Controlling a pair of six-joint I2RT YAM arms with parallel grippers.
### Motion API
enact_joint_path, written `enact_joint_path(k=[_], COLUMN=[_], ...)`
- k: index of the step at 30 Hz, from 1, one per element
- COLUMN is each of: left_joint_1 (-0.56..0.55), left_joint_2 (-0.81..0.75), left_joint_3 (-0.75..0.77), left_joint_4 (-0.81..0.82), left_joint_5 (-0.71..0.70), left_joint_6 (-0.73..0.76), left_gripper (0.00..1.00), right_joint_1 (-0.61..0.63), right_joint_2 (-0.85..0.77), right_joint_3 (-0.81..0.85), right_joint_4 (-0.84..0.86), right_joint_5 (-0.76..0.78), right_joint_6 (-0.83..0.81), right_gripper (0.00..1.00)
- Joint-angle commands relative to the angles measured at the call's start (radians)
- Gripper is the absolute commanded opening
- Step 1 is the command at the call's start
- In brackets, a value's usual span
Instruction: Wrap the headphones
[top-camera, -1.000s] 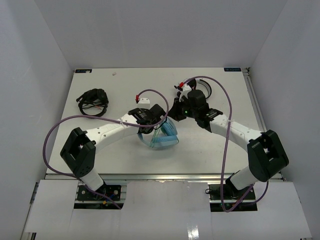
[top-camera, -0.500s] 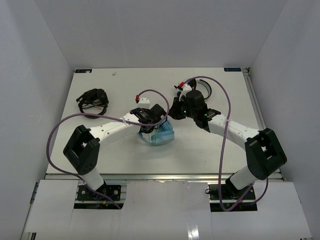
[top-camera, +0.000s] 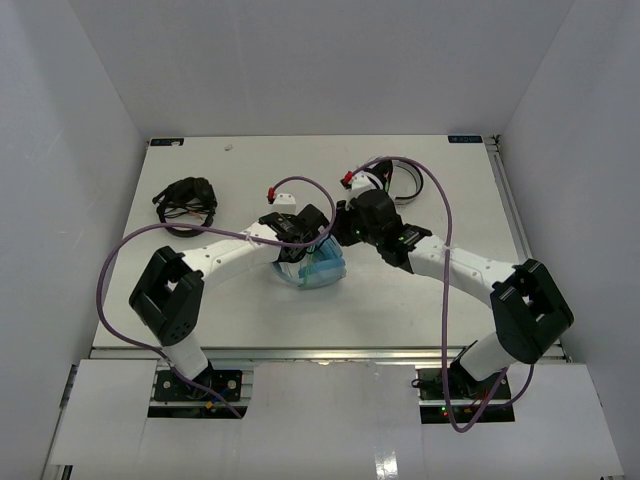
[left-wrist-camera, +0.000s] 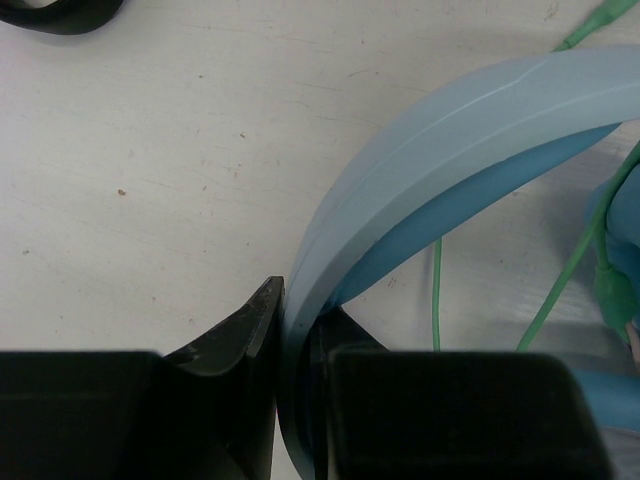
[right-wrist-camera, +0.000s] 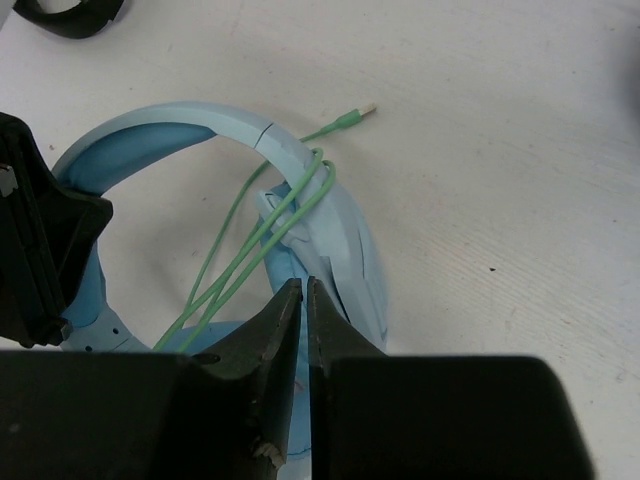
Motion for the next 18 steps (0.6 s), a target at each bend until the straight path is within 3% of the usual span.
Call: enact_joint_path(k=[1, 6, 11, 18], left_joint_1=[0.012, 0.025, 0.081, 0.121], left_joint_2=[0.007, -0.020, -0.086, -0.170], left_joint_3=[-0.002, -0.005, 0.062, 0.234], left_joint_4=[0.044, 0.064, 0.066, -0.011], left_joint_5=[0.001, 0.032, 0.088, 0.142], left_joint_6=[0.020, 0.041, 0.076, 0.136], left_gripper=[0.00, 0.00, 0.00, 0.00], right_joint_1=[-0.005, -0.005, -0.006, -0.027], right_joint_2=[-0.066, -0.114, -0.200, -0.444], right_joint_3=[-0.020, -0.057, -0.102, -0.246], right_joint_4=[0.060, 0.060, 0.064, 0.119], right_joint_5=[0.052, 0.053, 0.024, 0.037], right_joint_6=[-0.027, -0.021, -0.050, -0.099], right_gripper=[0.13, 0.22, 0.37, 0.43])
